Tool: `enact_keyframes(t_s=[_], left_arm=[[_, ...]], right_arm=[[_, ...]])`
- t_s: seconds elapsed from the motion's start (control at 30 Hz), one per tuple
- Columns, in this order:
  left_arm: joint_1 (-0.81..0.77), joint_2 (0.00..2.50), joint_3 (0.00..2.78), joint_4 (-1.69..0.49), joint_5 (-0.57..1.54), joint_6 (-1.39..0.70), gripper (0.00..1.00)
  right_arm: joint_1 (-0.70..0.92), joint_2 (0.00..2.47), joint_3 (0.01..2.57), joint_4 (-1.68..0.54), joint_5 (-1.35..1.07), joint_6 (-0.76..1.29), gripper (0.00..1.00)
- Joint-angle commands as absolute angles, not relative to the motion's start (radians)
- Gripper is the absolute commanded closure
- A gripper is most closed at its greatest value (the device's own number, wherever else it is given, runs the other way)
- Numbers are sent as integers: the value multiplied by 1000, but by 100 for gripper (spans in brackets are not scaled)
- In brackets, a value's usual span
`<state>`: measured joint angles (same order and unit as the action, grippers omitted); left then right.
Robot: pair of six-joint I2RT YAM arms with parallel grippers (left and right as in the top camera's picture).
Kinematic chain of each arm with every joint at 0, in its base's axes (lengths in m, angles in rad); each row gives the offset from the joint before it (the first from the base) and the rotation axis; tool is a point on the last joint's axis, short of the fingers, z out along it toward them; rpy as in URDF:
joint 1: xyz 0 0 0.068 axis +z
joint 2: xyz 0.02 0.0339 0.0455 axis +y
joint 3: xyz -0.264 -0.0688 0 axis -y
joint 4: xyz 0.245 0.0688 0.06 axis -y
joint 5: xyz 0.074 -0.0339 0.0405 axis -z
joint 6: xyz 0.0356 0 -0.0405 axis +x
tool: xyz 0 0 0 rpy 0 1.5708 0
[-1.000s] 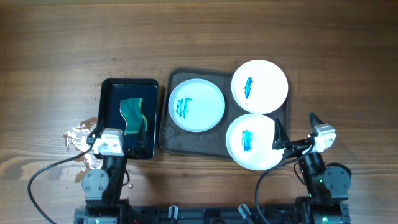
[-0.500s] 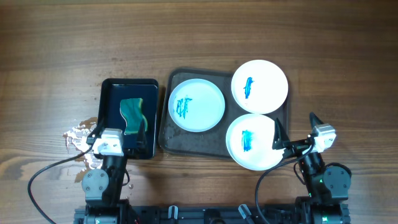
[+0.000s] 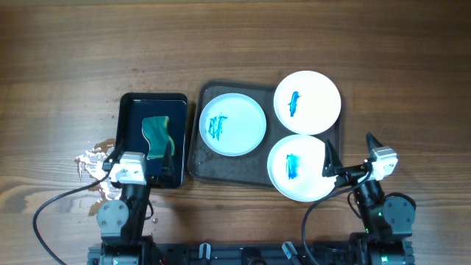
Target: Clean dirty plates on tray and stack at the side
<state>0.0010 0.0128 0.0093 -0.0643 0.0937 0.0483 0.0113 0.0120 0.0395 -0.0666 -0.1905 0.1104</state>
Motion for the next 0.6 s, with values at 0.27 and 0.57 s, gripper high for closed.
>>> enact_keyframes(t_s=[0.27,0.57], left_arm=[[-2,7,6,-71,78,61,0],[-3,99,18,-85,138,-121,0]], right_arm=[[8,14,38,-61,-203,107,0],[8,14,38,-61,-204,107,0]])
